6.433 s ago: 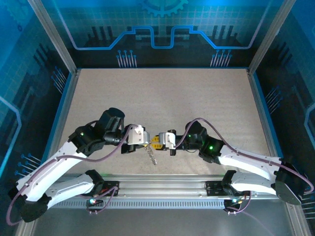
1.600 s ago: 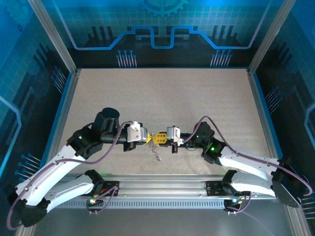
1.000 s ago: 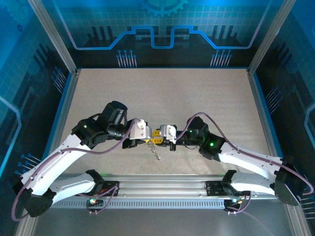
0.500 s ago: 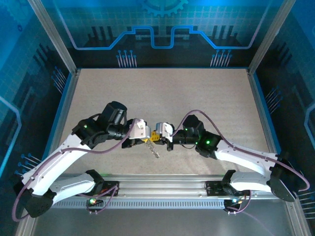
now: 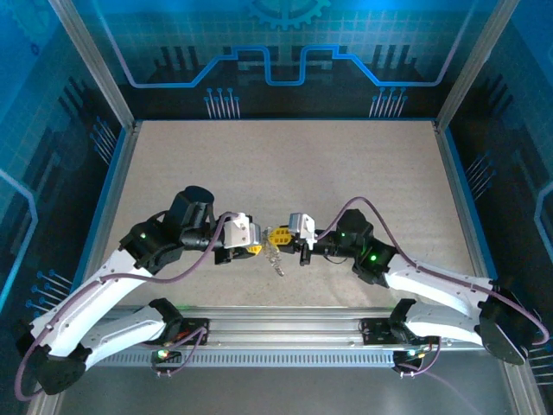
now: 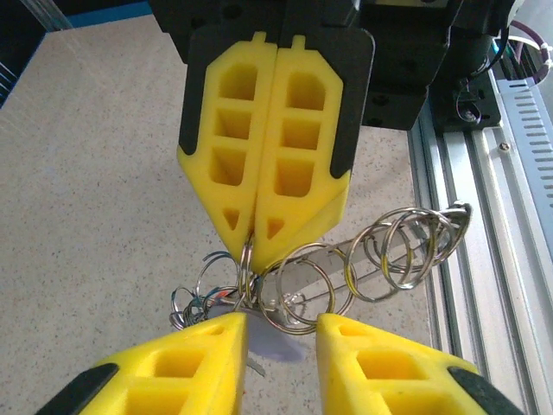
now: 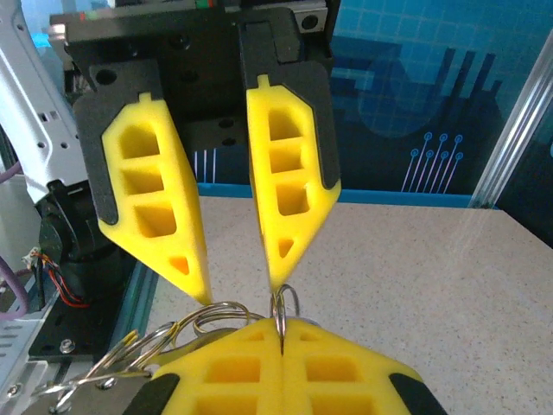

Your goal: Put the keys on the keyring

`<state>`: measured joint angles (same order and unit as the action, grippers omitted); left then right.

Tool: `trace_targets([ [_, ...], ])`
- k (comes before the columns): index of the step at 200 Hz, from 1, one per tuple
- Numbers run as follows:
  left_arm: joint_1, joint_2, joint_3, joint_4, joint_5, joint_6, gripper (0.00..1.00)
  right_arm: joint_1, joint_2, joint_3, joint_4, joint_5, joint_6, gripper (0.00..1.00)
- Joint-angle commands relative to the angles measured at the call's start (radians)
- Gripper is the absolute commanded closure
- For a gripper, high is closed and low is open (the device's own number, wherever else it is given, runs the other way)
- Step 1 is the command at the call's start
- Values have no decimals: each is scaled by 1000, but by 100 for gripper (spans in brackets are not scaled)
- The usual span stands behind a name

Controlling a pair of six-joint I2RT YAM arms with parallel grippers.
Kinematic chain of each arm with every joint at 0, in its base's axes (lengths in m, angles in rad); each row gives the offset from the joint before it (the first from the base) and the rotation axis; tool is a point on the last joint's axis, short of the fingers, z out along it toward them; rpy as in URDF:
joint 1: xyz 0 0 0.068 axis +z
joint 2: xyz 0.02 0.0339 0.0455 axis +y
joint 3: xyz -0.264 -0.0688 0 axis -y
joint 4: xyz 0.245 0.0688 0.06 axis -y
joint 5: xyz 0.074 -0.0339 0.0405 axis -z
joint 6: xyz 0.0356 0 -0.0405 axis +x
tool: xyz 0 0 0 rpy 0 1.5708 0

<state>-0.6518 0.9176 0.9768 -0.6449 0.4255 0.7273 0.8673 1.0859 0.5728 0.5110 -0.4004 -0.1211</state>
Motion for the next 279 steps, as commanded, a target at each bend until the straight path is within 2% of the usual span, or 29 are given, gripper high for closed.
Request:
trace_targets([
  [1,-5,-19,-19,69,13,-22,70,-9,-26,-14,128,-37,23,100],
  [38,-5,-17,10,80,-43,29,68,-8,-16,6,88,-78,3,100],
  [107,-5,-73,-32,68,-10,138,68,-5,-4,21,77,-84,-11,100],
  [151,-6,-53,-27,44,29,180,81,-5,1,32,82,-84,-1,100],
  [248,-6,-46,-71,85,24,109,82,-3,5,42,107,-66,24,100],
  [263,-6,-44,-72,85,19,107,90,-1,3,44,107,-68,24,100],
  [272,-6,-40,-70,82,15,108,99,-1,3,44,107,-67,23,100],
  [279,-6,-37,-63,76,14,109,100,-1,3,45,106,-65,23,100],
])
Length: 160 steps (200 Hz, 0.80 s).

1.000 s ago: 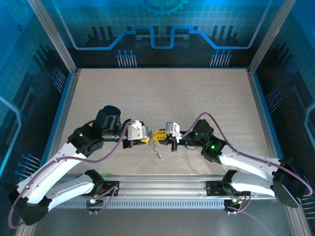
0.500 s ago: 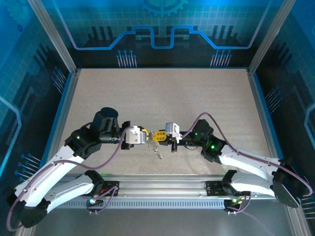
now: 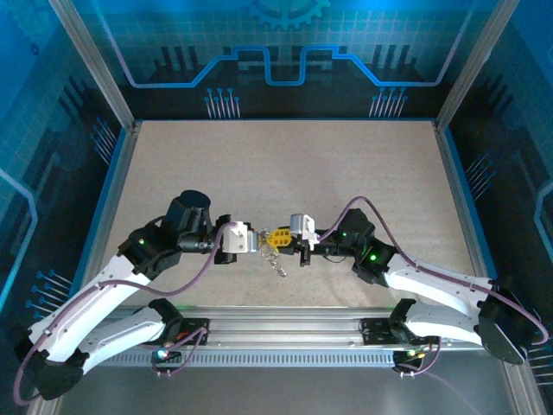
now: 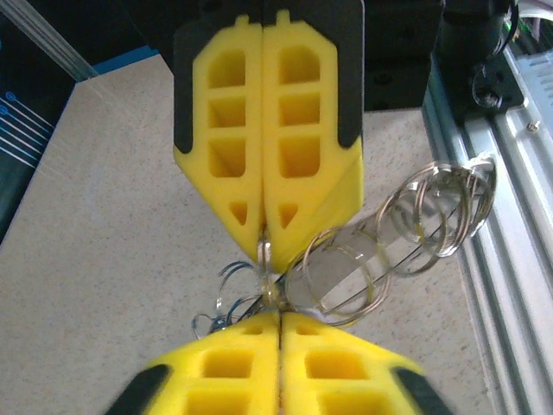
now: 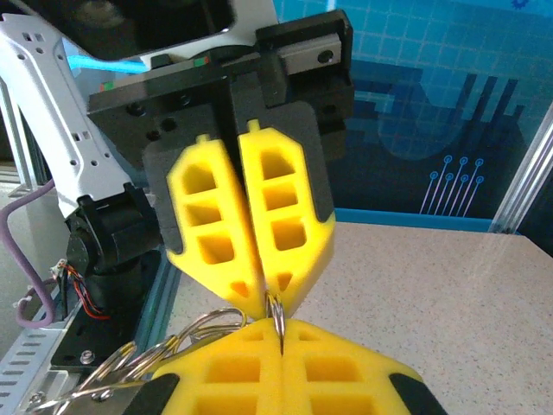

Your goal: Put the keys on the keyring

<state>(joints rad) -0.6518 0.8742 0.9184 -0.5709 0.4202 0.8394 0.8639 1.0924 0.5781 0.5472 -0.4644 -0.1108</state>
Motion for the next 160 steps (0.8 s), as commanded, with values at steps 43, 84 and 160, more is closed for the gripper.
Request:
trace_targets([
  [43,-6,19,1,-18,19,7,100,5,-9,33,110,35,52,100],
  [84,-11,14,-15,-14,23,11,100,6,-14,9,229,131,161,100],
  [160,-35,-17,-51,101,-18,-96,81,41,4,-15,281,202,210,100],
])
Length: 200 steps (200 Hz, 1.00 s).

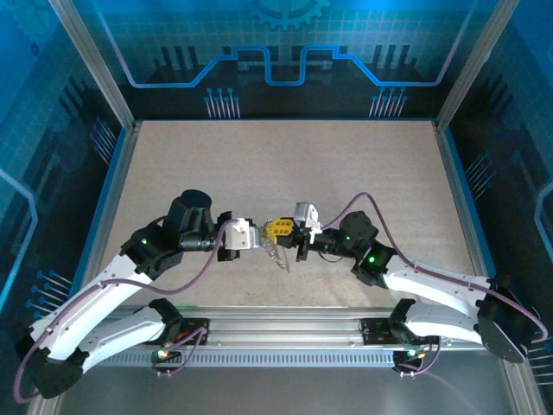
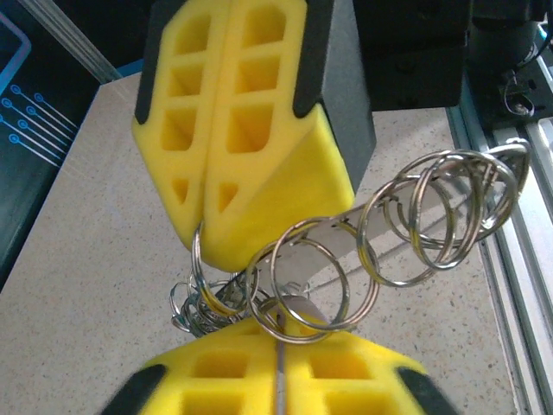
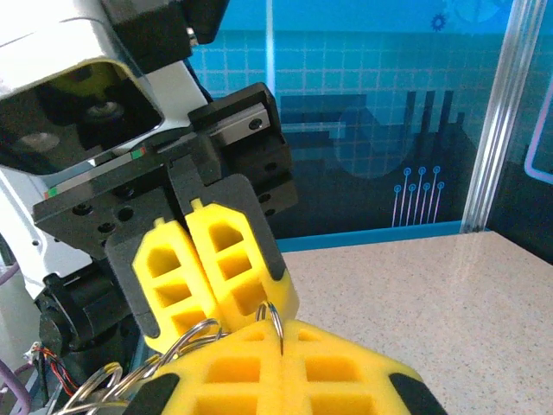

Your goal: Put the keys on the keyring

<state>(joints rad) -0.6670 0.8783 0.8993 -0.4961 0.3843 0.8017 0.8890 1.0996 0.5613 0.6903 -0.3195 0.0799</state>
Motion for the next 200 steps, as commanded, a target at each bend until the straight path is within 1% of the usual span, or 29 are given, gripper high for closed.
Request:
trace_targets([
  [1,-19,-23,-33,28,16,-59,80,16,-3,0,137,57,19,100],
  [11,-19,-39,-39,37,-2,-68,77,18,-6,-4,129,57,15,100],
  [43,-13,-95,-41,16,-64,-69,69,28,-23,-12,82,43,-36,100],
  [56,-9,-119,-47,-6,-62,-47,64,28,-29,-11,58,29,-63,100],
  [80,-4,-162,-73,-12,-82,-19,60,30,-36,-8,27,7,-104,100],
  [103,6,-179,-67,-22,-103,-22,59,34,-41,-5,3,-12,-137,100],
  [128,12,-208,-72,-7,-72,-14,58,37,-43,-4,-17,-31,-175,100],
  [158,27,-233,-83,27,-75,-40,57,57,-53,3,-92,-39,-271,100],
  [184,52,-188,-50,6,-7,-96,58,72,-60,2,-138,-40,-331,100],
  [200,54,-151,-49,32,28,-148,59,72,-56,-4,-137,-45,-347,100],
])
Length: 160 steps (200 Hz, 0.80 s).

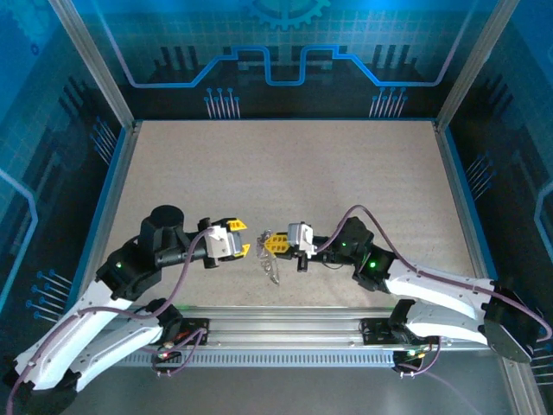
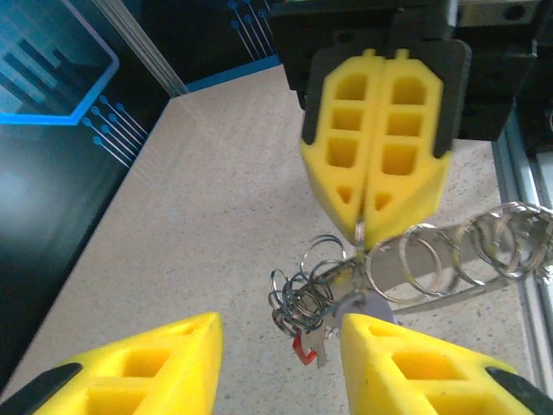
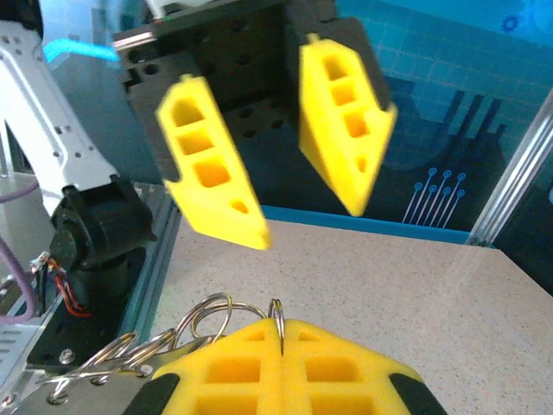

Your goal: Put the keys on the keyring

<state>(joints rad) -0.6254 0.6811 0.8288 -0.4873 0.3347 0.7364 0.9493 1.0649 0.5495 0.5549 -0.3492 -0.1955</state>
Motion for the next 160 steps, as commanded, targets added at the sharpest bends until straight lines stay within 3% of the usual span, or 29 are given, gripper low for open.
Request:
trace_targets([
  [1,13,49,21,26,80,-86,60,12,-21,7,-1,-15,-74,100],
  [64,13,155,0,119,214,-177,64,13,5,1,20,-8,-91,100],
  [160,44,101,-6,30,213,-208,57,12,2,7,1,7,-102,100],
])
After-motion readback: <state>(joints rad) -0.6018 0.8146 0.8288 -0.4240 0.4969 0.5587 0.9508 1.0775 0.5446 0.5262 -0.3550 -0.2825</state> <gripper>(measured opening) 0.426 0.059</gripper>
